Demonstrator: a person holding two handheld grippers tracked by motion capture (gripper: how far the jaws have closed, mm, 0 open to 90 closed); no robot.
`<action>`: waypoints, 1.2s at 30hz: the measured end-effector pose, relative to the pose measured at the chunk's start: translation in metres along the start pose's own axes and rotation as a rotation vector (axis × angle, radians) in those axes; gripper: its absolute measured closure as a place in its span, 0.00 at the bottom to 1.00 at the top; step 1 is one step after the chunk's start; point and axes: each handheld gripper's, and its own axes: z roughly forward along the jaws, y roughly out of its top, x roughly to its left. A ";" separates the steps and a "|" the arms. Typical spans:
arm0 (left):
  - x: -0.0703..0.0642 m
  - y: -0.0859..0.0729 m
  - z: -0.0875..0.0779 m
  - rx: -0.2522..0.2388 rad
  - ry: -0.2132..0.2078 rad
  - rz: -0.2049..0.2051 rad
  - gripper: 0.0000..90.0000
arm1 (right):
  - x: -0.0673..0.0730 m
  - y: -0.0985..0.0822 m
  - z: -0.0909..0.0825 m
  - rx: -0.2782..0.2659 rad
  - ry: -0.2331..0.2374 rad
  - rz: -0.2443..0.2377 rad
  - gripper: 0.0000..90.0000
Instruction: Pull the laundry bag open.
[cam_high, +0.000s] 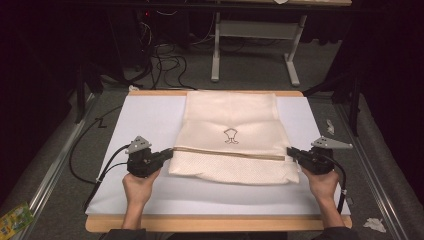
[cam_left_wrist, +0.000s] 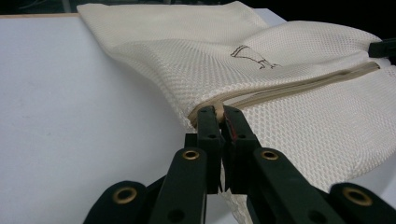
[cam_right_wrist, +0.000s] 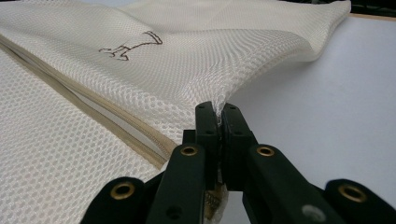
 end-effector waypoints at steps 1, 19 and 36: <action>0.000 0.000 0.001 0.000 0.000 0.000 0.97 | 0.000 0.000 0.001 0.003 -0.001 0.000 0.98; 0.002 -0.016 0.013 0.123 0.027 0.018 0.96 | -0.003 -0.012 0.017 0.077 -0.001 0.012 0.97; -0.003 -0.030 0.017 0.178 0.049 0.022 0.96 | -0.001 -0.024 0.022 0.141 0.009 0.007 0.96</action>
